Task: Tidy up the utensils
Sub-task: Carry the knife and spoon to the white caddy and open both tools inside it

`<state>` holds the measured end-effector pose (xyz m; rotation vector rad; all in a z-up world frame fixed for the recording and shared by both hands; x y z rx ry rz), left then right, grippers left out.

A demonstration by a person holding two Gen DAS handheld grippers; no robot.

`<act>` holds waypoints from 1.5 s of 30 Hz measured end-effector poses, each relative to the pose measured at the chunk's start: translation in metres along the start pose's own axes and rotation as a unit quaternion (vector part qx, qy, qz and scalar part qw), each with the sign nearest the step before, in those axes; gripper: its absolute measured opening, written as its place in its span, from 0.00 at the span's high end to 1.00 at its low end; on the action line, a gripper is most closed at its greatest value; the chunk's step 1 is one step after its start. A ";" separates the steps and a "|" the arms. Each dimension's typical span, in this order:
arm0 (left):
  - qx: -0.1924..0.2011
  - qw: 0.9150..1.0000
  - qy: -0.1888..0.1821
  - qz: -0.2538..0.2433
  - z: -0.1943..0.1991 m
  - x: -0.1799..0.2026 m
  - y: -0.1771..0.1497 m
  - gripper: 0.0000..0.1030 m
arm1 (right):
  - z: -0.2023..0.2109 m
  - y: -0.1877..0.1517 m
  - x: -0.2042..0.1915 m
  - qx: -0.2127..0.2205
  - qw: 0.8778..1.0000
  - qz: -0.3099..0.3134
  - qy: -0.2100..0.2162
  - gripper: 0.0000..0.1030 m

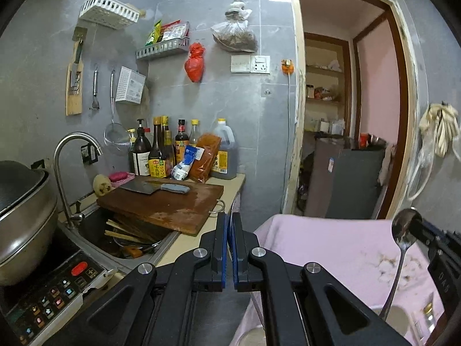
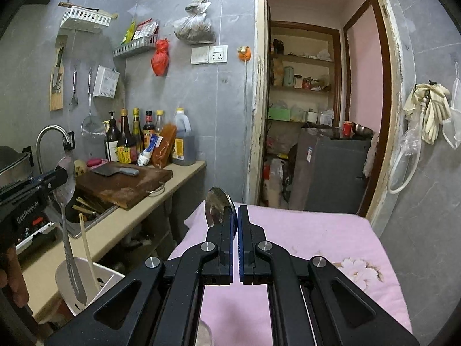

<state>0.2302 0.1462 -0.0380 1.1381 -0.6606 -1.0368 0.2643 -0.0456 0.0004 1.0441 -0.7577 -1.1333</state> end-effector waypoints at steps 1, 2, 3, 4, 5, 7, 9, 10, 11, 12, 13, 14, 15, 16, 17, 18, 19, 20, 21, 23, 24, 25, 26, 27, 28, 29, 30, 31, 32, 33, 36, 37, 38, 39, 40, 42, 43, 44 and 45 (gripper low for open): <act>0.003 1.000 0.003 -0.005 0.001 0.001 -0.002 0.97 | -0.001 -0.002 -0.001 -0.001 1.000 -0.001 0.001 0.98; 0.006 1.000 0.007 -0.009 0.002 0.002 -0.004 0.97 | -0.002 -0.005 -0.001 -0.003 1.000 -0.002 0.002 0.98; 0.006 1.000 0.009 -0.011 0.002 0.003 -0.006 0.97 | -0.004 -0.006 -0.001 -0.005 1.000 -0.003 0.003 0.98; 0.005 1.000 0.008 -0.011 0.001 0.004 -0.008 0.97 | -0.005 -0.008 -0.002 -0.007 1.000 -0.004 0.004 0.97; 0.003 1.000 0.006 -0.011 0.000 0.005 -0.009 0.97 | -0.005 -0.011 -0.002 -0.009 1.000 -0.005 0.005 0.97; -0.001 1.000 0.006 -0.012 -0.001 0.008 -0.012 0.97 | -0.006 -0.014 -0.002 -0.012 1.000 -0.008 0.008 0.97; -0.005 1.000 0.003 -0.011 -0.002 0.010 -0.015 0.97 | -0.007 -0.016 -0.001 -0.014 1.000 -0.011 0.009 0.97; -0.005 1.000 0.002 -0.011 -0.001 0.010 -0.016 0.97 | -0.007 -0.018 0.000 -0.015 1.000 -0.013 0.010 0.97; -0.005 1.000 0.001 -0.013 0.000 0.011 -0.017 0.97 | -0.007 -0.020 0.000 -0.017 1.000 -0.015 0.012 0.97; -0.006 1.000 0.002 -0.017 0.000 0.013 -0.019 0.97 | -0.007 -0.022 0.000 -0.019 1.000 -0.015 0.013 0.97; -0.008 1.000 -0.001 -0.020 0.000 0.014 -0.020 0.97 | -0.007 -0.023 0.001 -0.021 1.000 -0.015 0.014 0.97; -0.013 1.000 -0.006 -0.022 -0.001 0.015 -0.023 0.97 | -0.006 -0.023 0.001 -0.021 1.000 -0.015 0.015 0.97; -0.017 1.000 -0.008 -0.024 0.000 0.015 -0.024 0.97 | -0.005 -0.024 0.001 -0.021 1.000 -0.015 0.015 0.97; -0.018 0.999 -0.010 -0.025 0.001 0.016 -0.025 0.97 | -0.004 -0.026 0.001 -0.021 1.000 -0.014 0.014 0.97; -0.020 0.999 -0.014 -0.026 0.003 0.016 -0.026 0.97 | -0.003 -0.028 0.003 -0.022 1.000 -0.017 0.015 0.97; -0.022 0.999 -0.017 -0.026 0.003 0.017 -0.027 0.96 | -0.003 -0.027 0.003 -0.022 0.999 -0.019 0.016 0.97; -0.028 0.999 -0.022 -0.023 0.004 0.017 -0.028 0.96 | -0.002 -0.028 0.005 -0.023 0.999 -0.022 0.015 0.97; -0.032 0.999 -0.027 -0.019 0.004 0.016 -0.028 0.96 | -0.001 -0.028 0.006 -0.023 0.999 -0.022 0.016 0.97; -0.037 0.999 -0.032 -0.014 0.005 0.016 -0.028 0.96 | -0.001 -0.029 0.006 -0.025 0.999 -0.022 0.017 0.96; -0.048 0.998 -0.046 -0.005 0.005 0.015 -0.029 0.96 | 0.000 -0.029 0.007 -0.029 0.999 -0.021 0.020 0.96; -0.055 0.997 -0.053 0.000 0.005 0.014 -0.029 0.96 | 0.000 -0.028 0.007 -0.030 0.999 -0.020 0.023 0.96; -0.060 0.997 -0.057 0.003 0.005 0.013 -0.029 0.96 | 0.001 -0.028 0.007 -0.030 0.999 -0.020 0.025 0.96; -0.066 0.996 -0.063 0.008 0.005 0.013 -0.030 0.95 | 0.002 -0.027 0.007 -0.031 0.999 -0.020 0.027 0.95; -0.071 0.995 -0.069 0.013 0.005 0.013 -0.030 0.94 | 0.002 -0.027 0.008 -0.031 0.999 -0.021 0.030 0.95; -0.075 0.994 -0.077 0.019 0.006 0.012 -0.030 0.91 | 0.004 -0.027 0.008 -0.033 0.999 -0.023 0.036 0.94; -0.078 0.993 -0.082 0.025 0.007 0.012 -0.030 0.85 | 0.004 -0.027 0.009 -0.034 0.998 -0.024 0.038 0.94; -0.079 0.993 -0.085 0.030 0.009 0.011 -0.030 0.81 | 0.005 -0.027 0.009 -0.034 0.998 -0.024 0.040 0.92; -0.078 0.992 -0.089 0.036 0.011 0.010 -0.029 0.72 | 0.006 -0.027 0.010 -0.036 0.998 -0.025 0.044 0.91; -0.077 0.992 -0.092 0.043 0.012 0.010 -0.029 0.67 | 0.007 -0.028 0.011 -0.037 0.998 -0.026 0.048 0.86; -0.076 0.991 -0.093 0.050 0.014 0.009 -0.028 0.65 | 0.008 -0.029 0.011 -0.038 0.998 -0.028 0.052 0.77; -0.081 0.990 -0.097 0.059 0.015 0.010 -0.027 0.62 | 0.013 -0.030 0.015 -0.036 0.997 -0.037 0.060 0.68; -0.082 0.990 -0.096 0.059 0.016 0.011 -0.027 0.60 | 0.014 -0.030 0.016 -0.037 0.997 -0.038 0.060 0.68; -0.081 0.990 -0.098 0.060 0.016 0.011 -0.027 0.58 | 0.015 -0.030 0.018 -0.037 0.997 -0.041 0.060 0.68; -0.081 0.990 -0.099 0.061 0.017 0.011 -0.026 0.56 | 0.016 -0.029 0.019 -0.037 0.997 -0.042 0.060 0.67; -0.081 0.990 -0.100 0.061 0.017 0.012 -0.026 0.52 | 0.018 -0.028 0.022 -0.036 0.997 -0.045 0.060 0.66; -0.076 0.990 -0.102 0.063 0.022 0.015 -0.025 0.46 | 0.026 -0.025 0.028 -0.031 0.996 -0.053 0.058 0.58; -0.073 0.990 -0.103 0.064 0.025 0.017 -0.024 0.43 | 0.028 -0.024 0.031 -0.029 0.996 -0.056 0.058 0.56; -0.070 0.990 -0.106 0.065 0.028 0.020 -0.024 0.38 | 0.033 -0.023 0.036 -0.026 0.996 -0.062 0.056 0.51; -0.069 0.990 -0.107 0.065 0.031 0.022 -0.023 0.35 | 0.038 -0.022 0.041 -0.025 0.996 -0.068 0.054 0.47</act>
Point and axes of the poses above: each gripper's, at about its wrist camera, not at the fingertips, and z roughly against the way its jaws point, x to its right, y to its top, the point moved 4 cm from there along -z, roughly the way its jaws point, and after that the axes turned 5 degrees about -z, right-handed, at the moved point
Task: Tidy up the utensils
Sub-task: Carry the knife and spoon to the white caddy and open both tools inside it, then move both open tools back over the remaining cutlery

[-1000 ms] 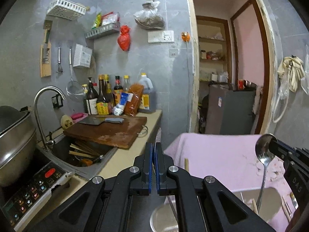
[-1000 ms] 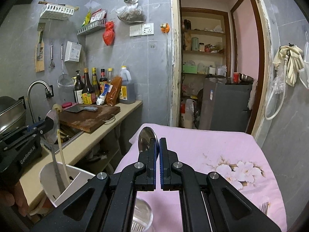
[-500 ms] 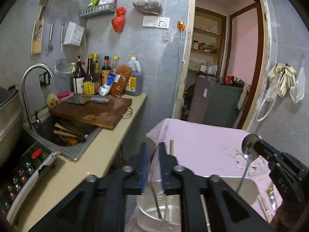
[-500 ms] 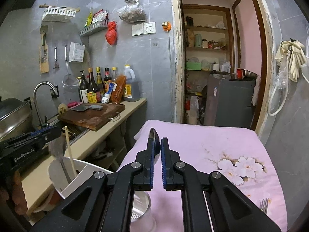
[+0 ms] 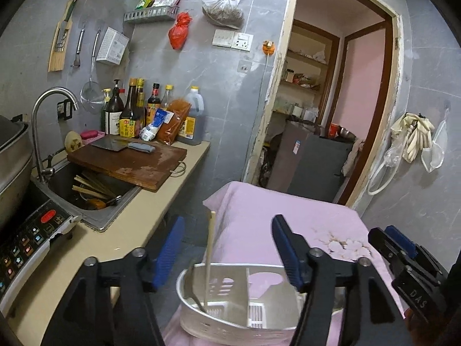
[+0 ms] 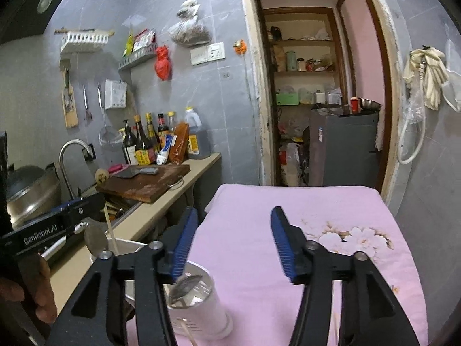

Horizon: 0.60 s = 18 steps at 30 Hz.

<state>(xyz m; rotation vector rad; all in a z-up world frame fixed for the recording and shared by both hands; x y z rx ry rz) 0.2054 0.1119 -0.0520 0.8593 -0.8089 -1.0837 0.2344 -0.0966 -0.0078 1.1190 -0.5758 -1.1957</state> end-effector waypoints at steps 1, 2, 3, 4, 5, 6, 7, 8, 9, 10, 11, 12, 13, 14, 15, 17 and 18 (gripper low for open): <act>0.001 1.000 0.000 -0.001 0.002 0.003 0.000 0.30 | 0.003 0.002 0.003 0.001 1.000 -0.005 -0.002 0.45; 0.003 1.000 0.000 -0.002 0.005 0.007 0.000 0.26 | 0.011 0.004 0.010 0.005 1.000 -0.013 -0.004 0.42; 0.007 1.000 -0.001 -0.003 0.007 0.011 -0.001 0.24 | 0.017 0.005 0.015 0.009 1.000 -0.018 -0.008 0.38; 0.011 1.000 -0.003 -0.005 0.010 0.015 -0.001 0.21 | 0.022 0.006 0.020 0.013 1.000 -0.022 -0.012 0.36; 0.015 1.000 -0.003 -0.008 0.013 0.021 -0.001 0.15 | 0.029 0.006 0.026 0.017 0.999 -0.027 -0.016 0.29; 0.020 1.000 -0.004 -0.011 0.016 0.027 -0.002 0.13 | 0.035 0.008 0.031 0.021 0.999 -0.031 -0.017 0.22; 0.023 1.000 -0.005 -0.014 0.019 0.031 -0.002 0.10 | 0.041 0.008 0.038 0.024 0.999 -0.036 -0.020 0.19; 0.029 0.999 -0.009 -0.018 0.023 0.037 -0.002 0.10 | 0.048 0.008 0.045 0.028 0.999 -0.040 -0.025 0.16; 0.033 0.999 -0.015 -0.022 0.026 0.044 -0.003 0.10 | 0.055 0.008 0.053 0.030 0.998 -0.043 -0.029 0.14; 0.034 0.999 -0.019 -0.024 0.028 0.049 -0.004 0.10 | 0.060 0.008 0.059 0.030 0.998 -0.046 -0.032 0.12; 0.034 0.999 -0.026 -0.028 0.030 0.057 -0.005 0.09 | 0.065 0.007 0.065 0.030 0.998 -0.048 -0.036 0.11; 0.033 0.998 -0.034 -0.032 0.032 0.065 -0.006 0.09 | 0.069 0.007 0.069 0.029 0.998 -0.048 -0.039 0.10; 0.033 0.998 -0.040 -0.033 0.033 0.071 -0.007 0.09 | 0.073 0.007 0.075 0.029 0.997 -0.049 -0.043 0.09; 0.034 0.998 -0.046 -0.036 0.035 0.079 -0.009 0.08 | 0.080 0.005 0.083 0.029 0.997 -0.049 -0.049 0.07; 0.035 0.997 -0.052 -0.039 0.037 0.087 -0.011 0.08 | 0.084 0.004 0.090 0.031 0.997 -0.049 -0.053 0.04; 0.038 0.996 -0.062 -0.043 0.040 0.102 -0.015 0.08 | 0.094 0.002 0.103 0.032 0.996 -0.051 -0.063 0.02; 0.039 0.996 -0.068 -0.047 0.042 0.111 -0.017 0.08 | 0.097 0.002 0.107 0.032 0.996 -0.052 -0.067 0.02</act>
Point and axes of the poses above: each gripper's, at about its wrist camera, not at the fingertips, and z roughly against the way its jaws point, x to its right, y to its top, the point moved 4 cm from there along -z, roughly the way its jaws point, and after that the axes turned 5 degrees about -z, right-handed, at the moved point
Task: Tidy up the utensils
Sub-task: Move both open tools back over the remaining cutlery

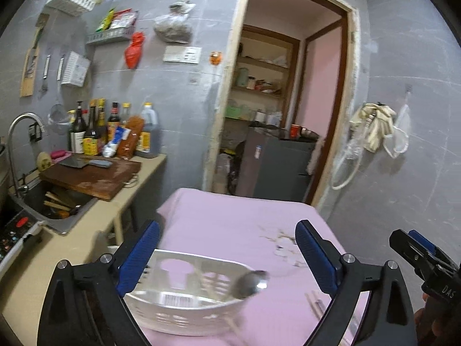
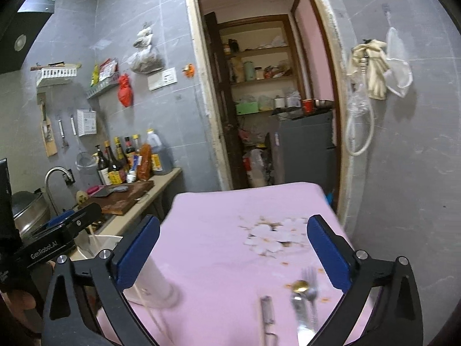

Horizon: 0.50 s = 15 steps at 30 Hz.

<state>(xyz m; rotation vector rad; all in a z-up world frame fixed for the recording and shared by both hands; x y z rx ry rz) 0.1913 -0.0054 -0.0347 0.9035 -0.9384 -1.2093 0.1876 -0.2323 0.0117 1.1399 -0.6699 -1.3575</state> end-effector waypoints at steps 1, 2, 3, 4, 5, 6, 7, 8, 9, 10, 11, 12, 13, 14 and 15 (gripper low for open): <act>0.001 1.000 -0.005 -0.003 0.000 0.007 -0.001 0.08 | 0.004 0.000 0.010 0.000 1.000 0.000 -0.009 0.02; 0.004 1.000 -0.010 -0.009 0.001 0.017 -0.003 0.08 | 0.007 0.000 0.018 0.000 1.000 -0.001 -0.015 0.02; 0.006 1.000 -0.013 -0.016 0.002 0.025 -0.004 0.08 | 0.010 0.000 0.024 0.000 1.000 -0.002 -0.019 0.01; 0.007 1.000 -0.017 -0.023 0.002 0.033 -0.005 0.08 | 0.013 0.000 0.034 0.000 1.000 -0.004 -0.024 0.01; 0.007 0.999 -0.020 -0.029 0.002 0.043 -0.007 0.07 | 0.016 0.000 0.041 0.001 1.000 -0.005 -0.029 0.01; 0.007 0.999 -0.022 -0.033 0.002 0.049 -0.008 0.07 | 0.018 0.000 0.049 0.001 0.999 -0.006 -0.033 0.01; 0.006 0.999 -0.025 -0.035 0.002 0.057 -0.010 0.07 | 0.020 0.000 0.057 0.001 0.999 -0.007 -0.036 0.01; 0.005 0.999 -0.030 -0.036 0.002 0.064 -0.012 0.07 | 0.022 0.000 0.063 0.001 0.999 -0.009 -0.039 0.01; 0.002 0.999 -0.033 -0.035 0.001 0.070 -0.014 0.07 | 0.024 -0.001 0.069 0.000 0.999 -0.010 -0.042 0.01; -0.002 0.999 -0.035 -0.034 0.000 0.076 -0.017 0.07 | 0.024 -0.001 0.076 -0.002 0.999 -0.012 -0.045 0.01; -0.007 0.999 -0.037 -0.033 -0.002 0.082 -0.021 0.07 | 0.024 -0.003 0.085 -0.005 0.999 -0.014 -0.046 0.01; -0.013 0.999 -0.038 -0.033 -0.004 0.088 -0.024 0.07 | 0.023 -0.004 0.092 -0.008 0.999 -0.014 -0.047 0.01; -0.019 0.999 -0.040 -0.032 -0.006 0.095 -0.029 0.07 | 0.023 -0.006 0.100 -0.011 0.999 -0.014 -0.050 0.01; -0.024 0.998 -0.040 -0.032 -0.008 0.100 -0.032 0.07 | 0.021 -0.009 0.111 -0.017 0.998 -0.016 -0.051 0.01; -0.029 0.998 -0.041 -0.033 -0.010 0.105 -0.035 0.07 | 0.020 -0.011 0.116 -0.020 0.998 -0.017 -0.052 0.01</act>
Point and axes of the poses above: each gripper's, at about its wrist camera, not at the fingertips, and z roughly against the way its jaws point, x to its right, y to its top, the point moved 4 cm from there along -z, roughly the way its jaws point, and after that the axes turned 5 degrees about -z, right-handed, at the moved point
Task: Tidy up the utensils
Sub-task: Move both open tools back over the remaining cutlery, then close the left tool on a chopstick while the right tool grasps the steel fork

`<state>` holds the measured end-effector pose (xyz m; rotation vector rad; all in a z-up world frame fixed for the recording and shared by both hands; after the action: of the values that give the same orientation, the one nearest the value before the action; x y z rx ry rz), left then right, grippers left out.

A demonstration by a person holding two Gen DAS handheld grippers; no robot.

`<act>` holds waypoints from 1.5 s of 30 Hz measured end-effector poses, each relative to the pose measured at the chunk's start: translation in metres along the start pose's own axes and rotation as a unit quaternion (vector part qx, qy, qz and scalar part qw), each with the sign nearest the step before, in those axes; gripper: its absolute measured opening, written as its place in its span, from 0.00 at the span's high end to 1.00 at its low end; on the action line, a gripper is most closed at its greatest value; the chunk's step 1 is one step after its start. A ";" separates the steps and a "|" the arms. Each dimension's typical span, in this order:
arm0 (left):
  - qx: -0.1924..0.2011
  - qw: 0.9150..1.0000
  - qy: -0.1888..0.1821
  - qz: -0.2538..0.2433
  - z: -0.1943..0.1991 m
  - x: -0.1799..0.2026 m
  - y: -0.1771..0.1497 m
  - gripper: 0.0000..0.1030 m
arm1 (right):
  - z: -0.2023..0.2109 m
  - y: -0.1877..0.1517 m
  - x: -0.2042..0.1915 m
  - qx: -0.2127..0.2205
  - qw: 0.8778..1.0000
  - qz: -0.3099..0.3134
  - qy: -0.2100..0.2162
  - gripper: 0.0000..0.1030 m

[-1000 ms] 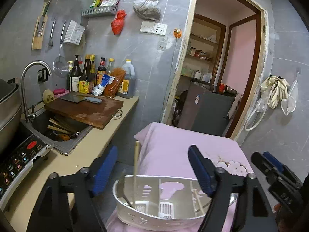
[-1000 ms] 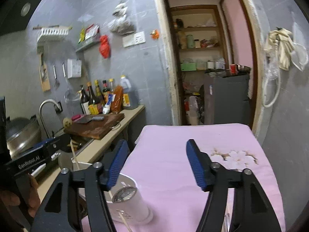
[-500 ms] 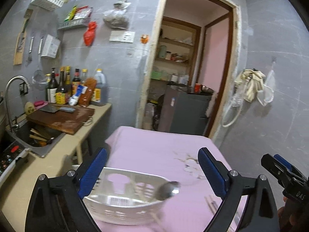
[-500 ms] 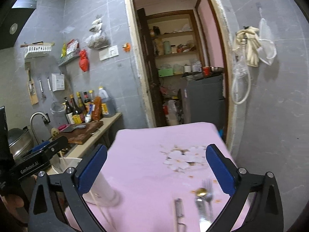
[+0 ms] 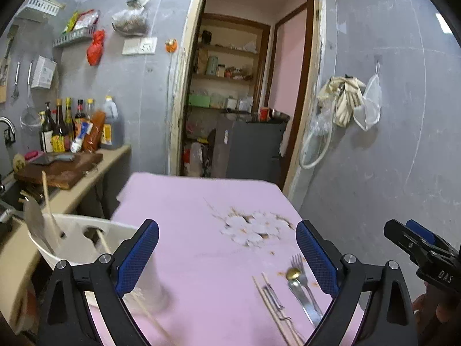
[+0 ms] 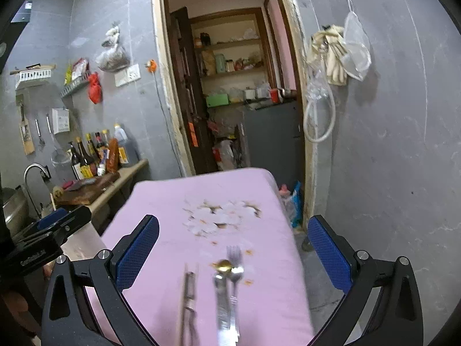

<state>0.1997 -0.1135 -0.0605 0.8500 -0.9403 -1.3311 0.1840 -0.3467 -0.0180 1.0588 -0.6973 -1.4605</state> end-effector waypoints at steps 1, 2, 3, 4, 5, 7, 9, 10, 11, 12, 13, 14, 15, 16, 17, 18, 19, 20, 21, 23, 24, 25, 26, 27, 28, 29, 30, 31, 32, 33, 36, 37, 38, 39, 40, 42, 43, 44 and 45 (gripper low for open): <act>-0.008 1.000 -0.001 -0.001 -0.004 0.008 -0.005 0.07 | -0.003 -0.002 0.008 -0.004 1.000 -0.002 0.000 0.01; -0.014 1.000 -0.002 -0.002 -0.007 0.012 -0.008 0.07 | -0.008 -0.005 0.019 -0.010 1.000 -0.003 -0.001 0.01; -0.021 1.000 -0.003 -0.003 -0.010 0.016 -0.012 0.07 | -0.011 -0.007 0.025 -0.015 1.000 -0.003 0.000 0.01; -0.028 1.000 -0.004 -0.005 -0.014 0.021 -0.016 0.07 | -0.017 -0.010 0.032 -0.021 1.000 -0.005 0.004 0.01; -0.036 0.999 -0.004 -0.007 -0.020 0.025 -0.021 0.07 | -0.021 -0.014 0.039 -0.025 1.000 -0.006 0.005 0.01; -0.049 0.999 -0.001 -0.007 -0.030 0.031 -0.031 0.07 | -0.032 -0.024 0.052 -0.039 0.999 -0.009 0.007 0.01; -0.067 0.998 0.000 -0.003 -0.041 0.036 -0.041 0.07 | -0.044 -0.034 0.059 -0.051 0.999 -0.011 0.010 0.01; -0.076 0.997 0.001 0.000 -0.046 0.037 -0.046 0.07 | -0.050 -0.039 0.063 -0.059 0.998 -0.013 0.013 0.01; -0.088 0.996 0.000 0.003 -0.053 0.038 -0.052 0.07 | -0.059 -0.046 0.067 -0.070 0.997 -0.016 0.018 0.01; -0.101 0.995 -0.002 0.006 -0.059 0.039 -0.057 0.07 | -0.064 -0.050 0.069 -0.077 0.997 -0.018 0.021 0.01; -0.110 0.994 -0.003 0.008 -0.064 0.039 -0.061 0.07 | -0.070 -0.056 0.071 -0.085 0.996 -0.019 0.025 0.01; -0.123 0.992 -0.005 0.011 -0.070 0.039 -0.065 0.07 | -0.078 -0.061 0.072 -0.095 0.995 -0.020 0.030 0.01; -0.139 0.990 -0.009 0.014 -0.077 0.040 -0.070 0.07 | -0.085 -0.066 0.074 -0.105 0.994 -0.023 0.037 0.01; -0.150 0.989 -0.011 0.019 -0.081 0.039 -0.074 0.07 | -0.088 -0.070 0.075 -0.111 0.993 -0.024 0.042 0.01; -0.157 0.987 -0.014 0.023 -0.084 0.040 -0.077 0.11 | -0.095 -0.074 0.076 -0.121 0.991 -0.025 0.050 0.02; -0.165 0.986 -0.018 0.028 -0.088 0.039 -0.080 0.14 | -0.099 -0.077 0.077 -0.128 0.990 -0.025 0.055 0.02; -0.173 0.984 -0.021 0.031 -0.091 0.040 -0.083 0.19 | -0.104 -0.080 0.076 -0.135 0.989 -0.024 0.063 0.02; -0.184 0.982 -0.024 0.033 -0.096 0.041 -0.087 0.26 | -0.109 -0.082 0.075 -0.141 0.987 -0.022 0.070 0.05; -0.193 0.980 -0.028 0.035 -0.099 0.042 -0.089 0.30 | -0.112 -0.085 0.074 -0.145 0.986 -0.019 0.075 0.12; -0.211 0.976 -0.037 0.039 -0.106 0.045 -0.096 0.42 | -0.119 -0.088 0.071 -0.153 0.985 -0.011 0.081 0.22; -0.218 0.974 -0.041 0.040 -0.108 0.046 -0.098 0.46 | -0.123 -0.091 0.068 -0.158 0.984 -0.008 0.085 0.26; -0.225 0.972 -0.045 0.041 -0.111 0.047 -0.101 0.52 | -0.126 -0.092 0.067 -0.160 0.983 -0.007 0.088 0.29; -0.231 0.971 -0.047 0.041 -0.112 0.048 -0.103 0.57 | -0.131 -0.094 0.065 -0.167 0.982 -0.004 0.093 0.34; -0.237 0.969 -0.051 0.042 -0.115 0.049 -0.105 0.59 | -0.133 -0.095 0.064 -0.170 0.981 -0.002 0.096 0.38; -0.242 0.968 -0.053 0.043 -0.117 0.050 -0.107 0.64 | -0.136 -0.097 0.061 -0.175 0.980 0.001 0.100 0.41; -0.250 0.965 -0.057 0.046 -0.120 0.050 -0.109 0.68 | -0.140 -0.099 0.059 -0.180 0.978 0.005 0.104 0.48; -0.257 0.963 -0.060 0.050 -0.122 0.050 -0.111 0.71 | -0.143 -0.099 0.057 -0.184 0.977 0.007 0.109 0.53; -0.263 0.961 -0.063 0.054 -0.125 0.050 -0.113 0.74 | -0.148 -0.100 0.054 -0.190 0.975 0.011 0.113 0.55; -0.270 0.959 -0.069 0.060 -0.127 0.049 -0.114 0.75 | -0.150 -0.101 0.052 -0.194 0.974 0.013 0.117 0.56; -0.271 0.958 -0.074 0.067 -0.128 0.048 -0.115 0.75 | -0.152 -0.101 0.050 -0.197 0.973 0.014 0.121 0.56; -0.281 0.950 -0.102 0.092 -0.133 0.046 -0.117 0.75 | -0.161 -0.104 0.044 -0.219 0.966 0.016 0.138 0.63; -0.284 0.947 -0.111 0.099 -0.136 0.046 -0.118 0.75 | -0.163 -0.105 0.042 -0.225 0.964 0.016 0.143 0.64; -0.284 0.947 -0.113 0.100 -0.137 0.047 -0.118 0.75 | -0.165 -0.107 0.042 -0.229 0.962 0.015 0.145 0.64; -0.285 0.947 -0.114 0.098 -0.138 0.048 -0.118 0.75 | -0.167 -0.108 0.042 -0.234 0.961 0.013 0.150 0.64; -0.285 0.947 -0.114 0.095 -0.138 0.049 -0.117 0.75 | -0.169 -0.109 0.042 -0.239 0.959 0.010 0.154 0.64; -0.286 0.947 -0.113 0.095 -0.140 0.050 -0.117 0.78 | -0.172 -0.110 0.043 -0.245 0.956 0.004 0.159 0.64; -0.287 0.946 -0.113 0.102 -0.140 0.050 -0.117 0.80 | -0.175 -0.109 0.042 -0.249 0.955 -0.001 0.162 0.64; -0.287 0.945 -0.113 0.108 -0.141 0.049 -0.117 0.82 | -0.178 -0.109 0.043 -0.250 0.954 -0.003 0.162 0.64; -0.288 0.944 -0.114 0.116 -0.142 0.047 -0.117 0.82 | -0.181 -0.108 0.043 -0.252 0.954 -0.005 0.163 0.64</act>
<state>0.2832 -0.1711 -0.2205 0.1335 -0.7353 -1.4072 0.3011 -0.3435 -0.1981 0.8678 -0.0702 -1.3291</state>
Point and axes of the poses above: each gripper's, at about its wrist camera, not at the fingertips, and z roughly against the way its jaws point, x to its right, y to its top, the point moved 4 cm from there along -z, roughly the way its jaws point, and after that the axes turned 5 degrees about -z, right-handed, at the moved point
